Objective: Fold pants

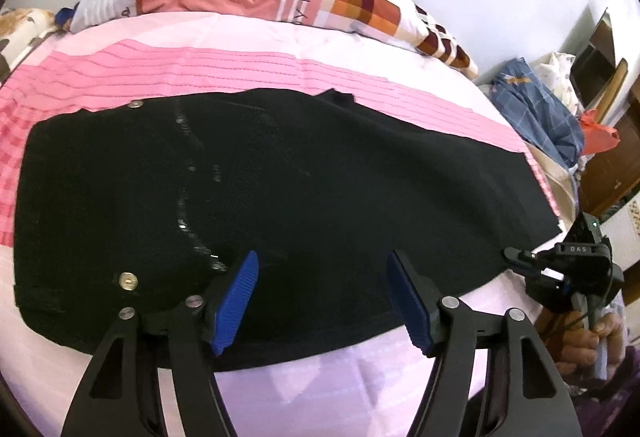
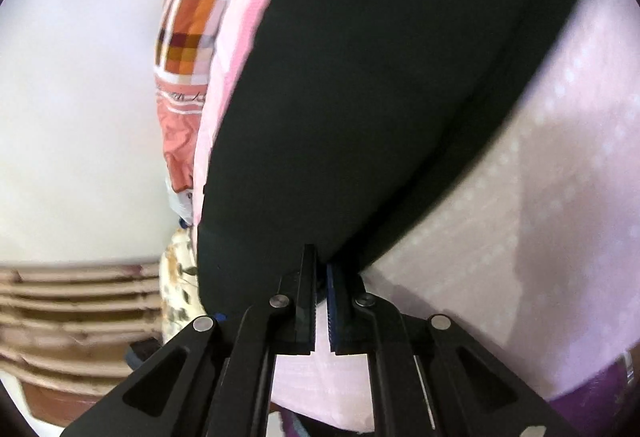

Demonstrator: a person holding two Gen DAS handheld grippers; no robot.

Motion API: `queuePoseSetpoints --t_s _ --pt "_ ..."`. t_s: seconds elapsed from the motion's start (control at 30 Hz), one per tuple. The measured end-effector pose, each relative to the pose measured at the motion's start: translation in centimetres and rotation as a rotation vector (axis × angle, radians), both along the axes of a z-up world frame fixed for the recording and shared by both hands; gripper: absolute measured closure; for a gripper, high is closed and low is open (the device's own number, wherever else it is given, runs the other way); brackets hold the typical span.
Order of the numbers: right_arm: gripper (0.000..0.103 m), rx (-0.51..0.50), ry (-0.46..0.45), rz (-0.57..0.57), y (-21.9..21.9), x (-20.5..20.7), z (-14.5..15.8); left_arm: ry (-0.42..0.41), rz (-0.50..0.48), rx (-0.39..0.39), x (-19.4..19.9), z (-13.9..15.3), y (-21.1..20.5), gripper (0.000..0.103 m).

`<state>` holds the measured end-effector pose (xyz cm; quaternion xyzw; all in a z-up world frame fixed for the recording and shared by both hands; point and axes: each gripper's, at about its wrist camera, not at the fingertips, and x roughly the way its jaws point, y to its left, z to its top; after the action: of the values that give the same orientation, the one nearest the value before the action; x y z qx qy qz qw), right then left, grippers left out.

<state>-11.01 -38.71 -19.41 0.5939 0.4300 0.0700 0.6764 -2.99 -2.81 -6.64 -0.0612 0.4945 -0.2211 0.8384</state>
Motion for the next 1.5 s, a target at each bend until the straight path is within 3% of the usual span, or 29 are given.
queuePoseSetpoints --t_s 0.13,0.2,0.3,0.4,0.47,0.6,0.7,0.87,1.13,1.23,1.33,1.37,1.5 --pt "0.085 0.02 -0.02 0.016 0.4 0.5 0.9 0.026 0.034 -0.011 0.3 -0.5 1.1 0.035" --pt "0.065 0.039 -0.041 0.024 1.1 0.7 1.5 0.023 0.044 -0.016 0.3 -0.5 1.6 0.035" --pt "0.064 0.072 -0.057 0.094 3.5 2.0 1.9 0.024 0.051 -0.011 0.2 -0.6 1.9 0.035" --pt "0.064 0.156 -0.041 0.246 7.2 3.4 1.5 0.026 0.055 0.006 0.0 -0.8 2.2 0.036" --pt "0.064 0.151 -0.054 0.362 9.5 4.6 2.6 0.022 0.062 0.0 -0.2 -0.8 2.6 0.036" --pt "0.064 -0.054 -0.258 0.493 10.4 8.6 8.8 0.025 0.067 -0.057 -0.1 -0.3 2.8 0.035" --pt "0.063 -0.339 -0.399 0.552 10.2 13.4 12.6 0.021 0.042 -0.052 -0.2 -0.5 1.8 0.035" --pt "0.063 -0.518 -0.495 0.752 12.8 21.6 13.3 0.021 0.015 0.026 -0.7 -1.5 0.7 0.035" --pt "0.064 -0.598 -0.427 0.972 17.2 26.9 8.3 0.055 0.04 0.022 -0.5 -1.8 1.7 0.035" --pt "0.071 -0.636 -0.397 1.015 18.3 27.7 7.2 0.063 0.036 0.037 -0.5 -1.6 1.6 0.035" --pt "0.076 -0.64 -0.425 1.042 19.3 28.2 7.5 0.069 0.036 0.044 -0.5 -1.6 1.6 0.035" --pt "0.083 -0.653 -0.431 1.052 19.6 28.3 7.6 0.071 0.04 0.042 -0.6 -1.6 1.8 0.035" --pt "0.092 -0.687 -0.458 1.034 19.6 28.5 7.7 0.075 0.044 0.033 -0.8 -1.7 2.1 0.035"
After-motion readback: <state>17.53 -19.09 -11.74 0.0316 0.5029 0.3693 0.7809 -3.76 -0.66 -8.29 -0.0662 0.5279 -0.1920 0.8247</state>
